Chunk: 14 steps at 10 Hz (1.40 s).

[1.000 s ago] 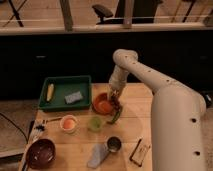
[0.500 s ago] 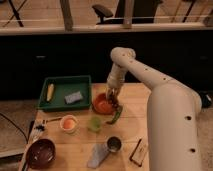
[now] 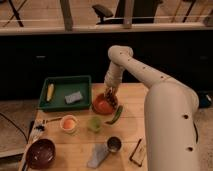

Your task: Place grapes in red bowl

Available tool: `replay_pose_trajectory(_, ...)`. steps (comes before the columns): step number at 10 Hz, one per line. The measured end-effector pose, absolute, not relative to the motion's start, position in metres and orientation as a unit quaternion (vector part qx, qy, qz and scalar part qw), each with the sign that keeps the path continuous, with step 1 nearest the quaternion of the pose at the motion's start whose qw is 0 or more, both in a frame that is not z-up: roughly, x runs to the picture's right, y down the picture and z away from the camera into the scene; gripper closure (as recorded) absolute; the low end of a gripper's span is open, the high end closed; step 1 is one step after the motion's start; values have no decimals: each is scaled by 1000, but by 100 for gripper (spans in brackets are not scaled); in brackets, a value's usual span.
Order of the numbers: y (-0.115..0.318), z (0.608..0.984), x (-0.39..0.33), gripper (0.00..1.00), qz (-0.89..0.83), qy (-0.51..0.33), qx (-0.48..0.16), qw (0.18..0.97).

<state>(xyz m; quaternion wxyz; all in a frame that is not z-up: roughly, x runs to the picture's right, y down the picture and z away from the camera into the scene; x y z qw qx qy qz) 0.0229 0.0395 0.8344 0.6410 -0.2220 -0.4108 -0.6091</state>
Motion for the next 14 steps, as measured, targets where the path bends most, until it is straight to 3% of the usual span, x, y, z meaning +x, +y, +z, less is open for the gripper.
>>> replay_pose_trajectory(2,37,835,17,98,-614,-410,-213,641)
replay_pose_trajectory(10,37,835,3,23,-622,-410,-209,634)
replay_pose_trajectory(14,38,833,0,20,-624,-410,-209,631)
